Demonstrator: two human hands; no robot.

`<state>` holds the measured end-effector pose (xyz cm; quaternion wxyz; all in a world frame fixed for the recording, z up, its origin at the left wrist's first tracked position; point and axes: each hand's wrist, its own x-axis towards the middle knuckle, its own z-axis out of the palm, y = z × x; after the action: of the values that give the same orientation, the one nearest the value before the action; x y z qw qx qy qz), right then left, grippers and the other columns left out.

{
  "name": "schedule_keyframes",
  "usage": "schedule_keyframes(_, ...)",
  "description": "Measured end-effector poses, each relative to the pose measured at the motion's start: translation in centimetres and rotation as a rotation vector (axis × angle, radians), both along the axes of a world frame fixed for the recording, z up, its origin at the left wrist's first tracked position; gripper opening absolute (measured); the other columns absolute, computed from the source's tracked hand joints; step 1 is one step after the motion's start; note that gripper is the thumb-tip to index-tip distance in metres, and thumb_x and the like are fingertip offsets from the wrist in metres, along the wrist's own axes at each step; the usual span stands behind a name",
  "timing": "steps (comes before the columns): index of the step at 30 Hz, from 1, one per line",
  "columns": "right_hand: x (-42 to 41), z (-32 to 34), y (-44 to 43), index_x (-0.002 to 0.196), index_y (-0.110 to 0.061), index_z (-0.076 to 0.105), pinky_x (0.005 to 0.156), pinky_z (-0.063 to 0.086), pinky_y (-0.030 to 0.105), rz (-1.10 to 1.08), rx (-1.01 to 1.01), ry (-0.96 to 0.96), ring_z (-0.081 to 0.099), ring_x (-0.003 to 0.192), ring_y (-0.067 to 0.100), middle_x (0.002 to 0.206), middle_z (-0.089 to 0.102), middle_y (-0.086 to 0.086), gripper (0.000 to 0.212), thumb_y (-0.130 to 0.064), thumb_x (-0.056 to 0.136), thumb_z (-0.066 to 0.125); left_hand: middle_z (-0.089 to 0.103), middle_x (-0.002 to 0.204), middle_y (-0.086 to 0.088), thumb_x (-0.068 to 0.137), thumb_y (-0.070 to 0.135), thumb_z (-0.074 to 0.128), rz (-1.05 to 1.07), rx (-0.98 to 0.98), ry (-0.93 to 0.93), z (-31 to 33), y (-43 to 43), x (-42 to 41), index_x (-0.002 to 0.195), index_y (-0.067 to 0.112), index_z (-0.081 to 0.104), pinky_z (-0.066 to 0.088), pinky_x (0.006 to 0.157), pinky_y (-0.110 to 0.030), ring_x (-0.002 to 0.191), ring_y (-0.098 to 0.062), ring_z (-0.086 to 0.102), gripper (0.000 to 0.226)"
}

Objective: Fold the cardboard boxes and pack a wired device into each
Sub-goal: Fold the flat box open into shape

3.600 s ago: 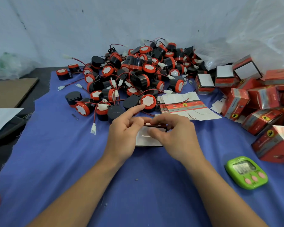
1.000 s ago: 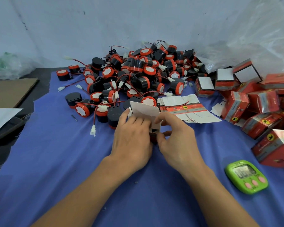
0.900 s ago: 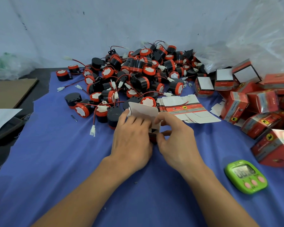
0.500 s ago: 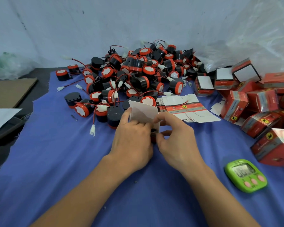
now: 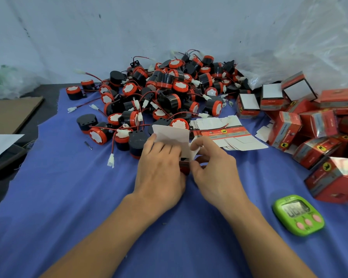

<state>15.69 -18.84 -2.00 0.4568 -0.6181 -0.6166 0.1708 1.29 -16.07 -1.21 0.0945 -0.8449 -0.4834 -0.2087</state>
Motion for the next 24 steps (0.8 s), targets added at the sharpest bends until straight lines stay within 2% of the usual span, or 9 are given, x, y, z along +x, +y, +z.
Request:
schedule_keyframes(2,0.1,-0.1,0.0,0.095,-0.046,0.052,0.066,0.054,0.024,-0.014,-0.022,0.009,0.065,0.078,0.007,0.082,0.068,-0.018,0.04,-0.008,0.087,0.065,0.073,0.093,-0.004,0.074,0.027,0.072,0.002,-0.013,0.007,0.1,0.0,0.0,0.097,0.01,0.069,0.03,0.123,-0.047,0.095,-0.03,0.066,0.028)
schedule_keyframes(5,0.0,-0.1,-0.2,0.095,-0.047,0.05,0.057,0.046,0.014,-0.018,-0.023,-0.015,0.063,0.073,0.004,0.078,0.067,-0.015,0.039,-0.011,0.088,0.066,0.073,0.09,-0.004,0.075,0.028,0.072,0.005,0.016,0.049,0.1,0.0,0.1,0.097,0.011,0.07,0.032,0.122,-0.048,0.093,-0.03,0.067,0.028)
schedule_keyframes(9,-0.1,-0.1,-0.1,0.098,-0.046,0.05,0.053,0.045,0.02,-0.03,-0.033,-0.039,0.062,0.066,0.01,0.077,0.065,-0.011,0.038,-0.011,0.089,0.064,0.074,0.088,0.0,0.08,0.033,0.061,-0.02,0.022,0.12,0.2,0.2,-0.2,0.101,0.019,0.073,0.026,0.124,-0.048,0.093,-0.028,0.067,0.027)
schedule_keyframes(13,-0.2,0.0,-0.1,0.104,-0.044,0.053,0.059,0.051,0.024,-0.031,-0.048,-0.045,0.065,0.073,0.007,0.081,0.066,-0.017,0.038,-0.012,0.088,0.064,0.075,0.081,0.001,0.082,0.032,0.057,-0.046,0.038,0.165,0.2,0.4,-0.5,0.096,0.022,0.077,0.026,0.124,-0.05,0.091,-0.028,0.067,0.026)
schedule_keyframes(15,-0.3,0.0,-0.2,0.103,-0.045,0.051,0.06,0.051,0.021,-0.033,-0.055,-0.051,0.065,0.075,0.005,0.083,0.065,-0.019,0.039,-0.011,0.088,0.064,0.076,0.081,0.003,0.084,0.032,0.056,-0.049,0.041,0.191,0.4,0.4,-0.5,0.095,0.023,0.079,0.025,0.124,-0.048,0.091,-0.026,0.067,0.027)
schedule_keyframes(18,-0.3,0.1,-0.1,0.101,-0.047,0.05,0.059,0.047,0.017,-0.039,-0.06,-0.047,0.064,0.075,0.003,0.084,0.065,-0.019,0.041,-0.012,0.087,0.064,0.076,0.093,0.01,0.089,0.04,0.045,-0.013,-0.003,0.269,0.7,0.6,-0.6,0.104,0.03,0.078,0.009,0.126,-0.041,0.104,-0.018,0.064,0.038)
schedule_keyframes(20,-0.3,0.1,-0.2,0.101,-0.047,0.051,0.062,0.051,0.021,-0.039,-0.057,-0.049,0.064,0.076,0.002,0.086,0.065,-0.018,0.039,-0.013,0.087,0.064,0.075,0.095,0.013,0.09,0.043,0.039,-0.006,-0.024,0.29,1.1,0.7,-0.8,0.104,0.034,0.078,0.002,0.123,-0.039,0.108,-0.013,0.061,0.042)
schedule_keyframes(22,-0.4,0.0,-0.3,0.104,-0.046,0.052,0.068,0.057,0.029,-0.034,-0.046,-0.057,0.064,0.078,0.002,0.088,0.065,-0.019,0.037,-0.015,0.089,0.065,0.074,0.093,0.014,0.089,0.044,0.037,-0.01,-0.037,0.317,1.3,0.9,-1.0,0.102,0.036,0.077,0.003,0.121,-0.039,0.108,-0.011,0.06,0.043)
schedule_keyframes(24,-0.5,0.1,-0.3,0.117,-0.051,0.051,0.073,0.06,0.033,-0.02,-0.028,-0.042,0.066,0.082,0.004,0.094,0.066,-0.022,0.046,-0.017,0.09,0.066,0.074,0.096,0.013,0.089,0.044,0.041,-0.022,-0.038,0.327,1.3,1.0,-1.2,0.104,0.035,0.077,0.005,0.121,-0.039,0.111,-0.014,0.059,0.04)
